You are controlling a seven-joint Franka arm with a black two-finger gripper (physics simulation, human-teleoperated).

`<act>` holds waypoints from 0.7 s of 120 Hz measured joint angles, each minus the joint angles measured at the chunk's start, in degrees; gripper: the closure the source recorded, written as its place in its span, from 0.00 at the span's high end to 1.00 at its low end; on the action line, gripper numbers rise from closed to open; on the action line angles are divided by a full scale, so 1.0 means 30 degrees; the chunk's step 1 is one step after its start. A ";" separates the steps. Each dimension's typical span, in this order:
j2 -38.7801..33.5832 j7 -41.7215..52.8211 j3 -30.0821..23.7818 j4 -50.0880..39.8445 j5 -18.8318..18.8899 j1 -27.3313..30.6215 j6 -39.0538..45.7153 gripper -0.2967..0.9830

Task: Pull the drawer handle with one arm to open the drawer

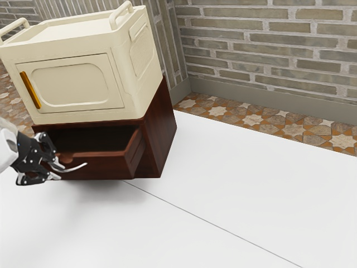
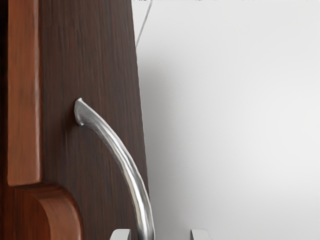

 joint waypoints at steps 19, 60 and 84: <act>-0.0592 0.0027 0.0001 -0.0454 0.0025 0.0003 -0.0095 0.28; -0.1684 0.0056 -0.0054 -0.1153 0.0168 0.0216 -0.0413 0.28; -0.5317 -0.0096 -0.1876 0.0488 0.1118 0.1597 -0.2795 0.37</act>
